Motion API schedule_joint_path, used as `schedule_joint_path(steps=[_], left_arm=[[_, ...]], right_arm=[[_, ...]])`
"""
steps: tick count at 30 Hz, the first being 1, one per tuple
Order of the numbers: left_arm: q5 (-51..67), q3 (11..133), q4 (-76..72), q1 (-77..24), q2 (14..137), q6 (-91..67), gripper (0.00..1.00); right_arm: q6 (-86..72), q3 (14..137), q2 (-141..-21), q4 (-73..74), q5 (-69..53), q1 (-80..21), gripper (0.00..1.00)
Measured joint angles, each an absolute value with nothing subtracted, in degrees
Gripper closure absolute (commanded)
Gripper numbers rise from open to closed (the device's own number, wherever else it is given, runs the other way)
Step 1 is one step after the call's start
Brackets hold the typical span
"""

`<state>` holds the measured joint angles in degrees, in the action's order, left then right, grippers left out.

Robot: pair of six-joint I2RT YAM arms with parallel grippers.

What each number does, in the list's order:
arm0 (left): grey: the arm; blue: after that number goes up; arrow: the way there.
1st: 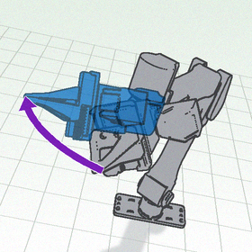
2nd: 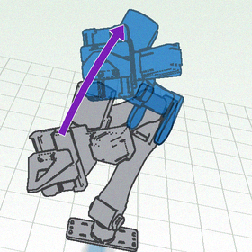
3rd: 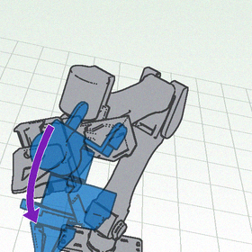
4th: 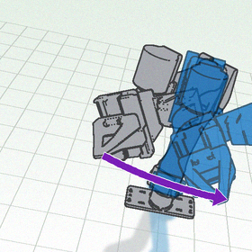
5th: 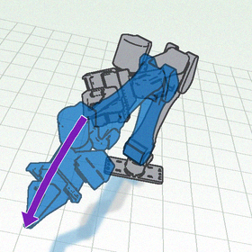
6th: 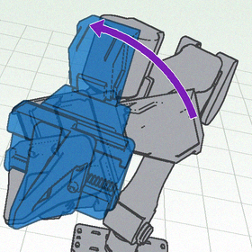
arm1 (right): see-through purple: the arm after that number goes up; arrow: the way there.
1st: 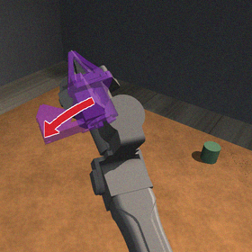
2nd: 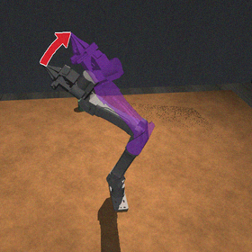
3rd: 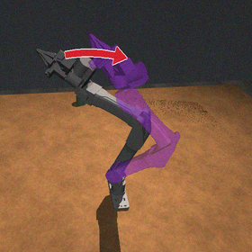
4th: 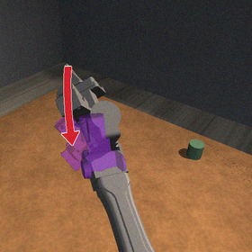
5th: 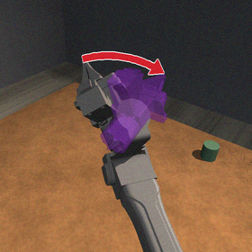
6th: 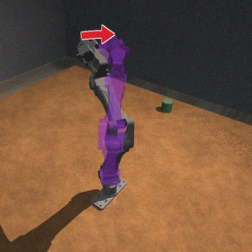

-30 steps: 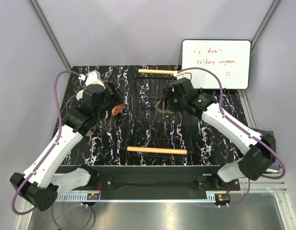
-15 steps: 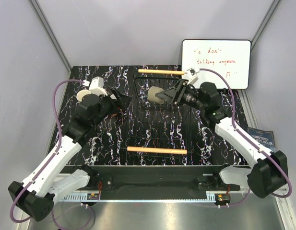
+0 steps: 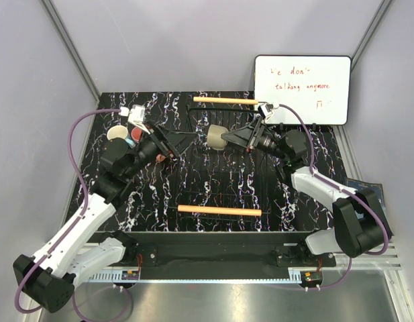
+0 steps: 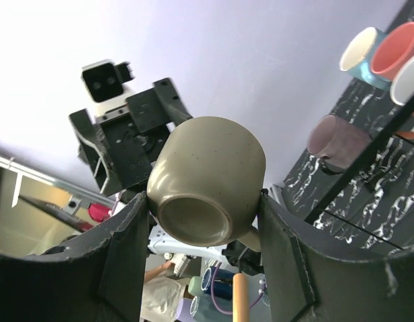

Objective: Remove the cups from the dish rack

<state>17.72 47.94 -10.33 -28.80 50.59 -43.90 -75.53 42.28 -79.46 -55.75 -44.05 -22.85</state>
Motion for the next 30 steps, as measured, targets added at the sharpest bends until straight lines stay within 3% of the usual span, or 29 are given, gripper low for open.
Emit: schedule_joint_path(steps=[21,24,28,30], left_arm=[[26.79,45.32,-23.88,-33.08,58.37,-51.64,0.28],[26.74,45.32,-24.18,-34.39,59.33,-52.12,0.37],[26.46,45.17,-25.15,-35.35,60.64,-52.38,0.59],[26.22,44.93,-25.56,-35.62,61.17,-52.38,0.65]], right_arm=[[-78.39,42.28,-82.08,-62.54,-46.19,-23.77,1.0],[-78.41,42.3,-82.48,-62.72,-46.22,-24.18,1.0],[-78.59,42.3,-82.48,-63.13,-46.54,-24.4,1.0],[-78.76,42.3,-82.48,-63.46,-46.85,-24.49,1.0]])
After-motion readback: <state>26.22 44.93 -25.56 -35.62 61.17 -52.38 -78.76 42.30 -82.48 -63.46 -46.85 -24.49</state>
